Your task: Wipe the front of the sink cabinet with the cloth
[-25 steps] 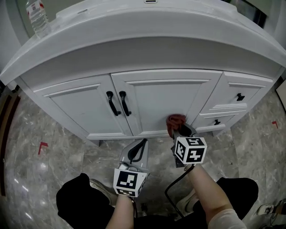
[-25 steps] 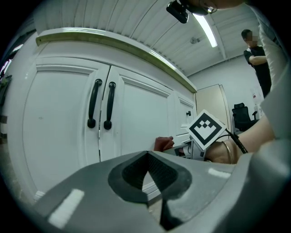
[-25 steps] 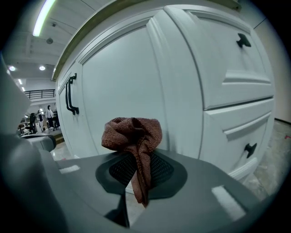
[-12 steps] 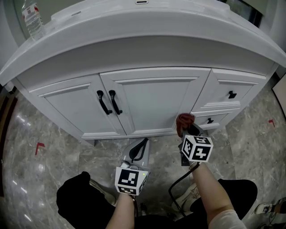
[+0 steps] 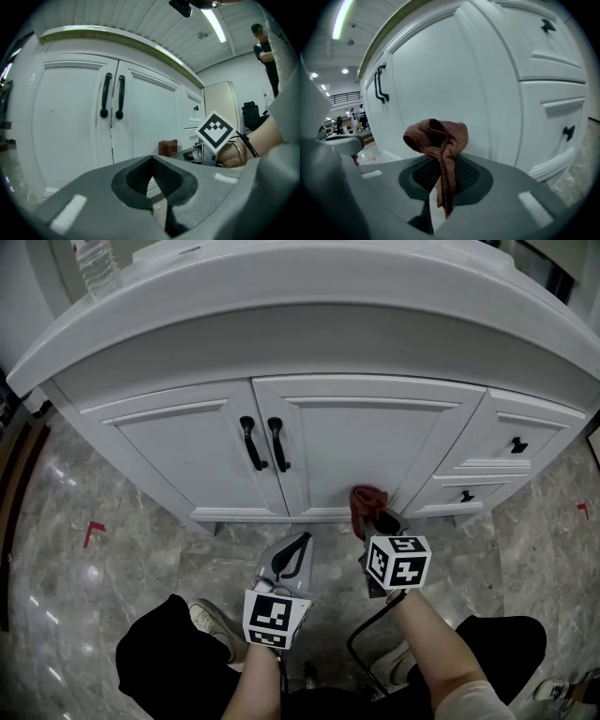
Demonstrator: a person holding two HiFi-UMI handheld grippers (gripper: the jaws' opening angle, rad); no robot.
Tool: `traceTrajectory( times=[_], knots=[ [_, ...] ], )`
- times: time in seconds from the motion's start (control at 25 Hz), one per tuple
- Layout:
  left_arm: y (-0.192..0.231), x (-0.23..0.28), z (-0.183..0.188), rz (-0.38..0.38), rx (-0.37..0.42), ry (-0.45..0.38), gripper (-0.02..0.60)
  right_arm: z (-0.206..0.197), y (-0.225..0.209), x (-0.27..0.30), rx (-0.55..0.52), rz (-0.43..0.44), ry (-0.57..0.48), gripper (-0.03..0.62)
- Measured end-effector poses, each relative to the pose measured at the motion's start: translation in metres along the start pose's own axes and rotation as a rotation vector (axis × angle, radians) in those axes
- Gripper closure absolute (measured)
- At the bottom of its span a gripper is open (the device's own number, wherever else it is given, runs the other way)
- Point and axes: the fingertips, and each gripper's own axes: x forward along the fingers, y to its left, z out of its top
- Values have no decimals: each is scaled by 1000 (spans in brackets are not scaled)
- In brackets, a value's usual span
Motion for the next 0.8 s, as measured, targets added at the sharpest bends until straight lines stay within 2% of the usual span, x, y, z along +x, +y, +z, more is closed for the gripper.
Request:
traceTrajectory(
  times=[0.24,0.44,0.64,0.8],
  knots=[
    [49,-28,-22,91,-16,41,581,-31,76,44,-26,106,80,505],
    [82,-50,-32,144,-21,60,581,-50,117,72,-25,159,118,505],
    [98,-62,-36,157,-17,56,581,-58,134,88,-16,165,129,505],
    [100,-64,-38,150,-8,60,581,-60,126,94,0,143,125,505]
  ],
)
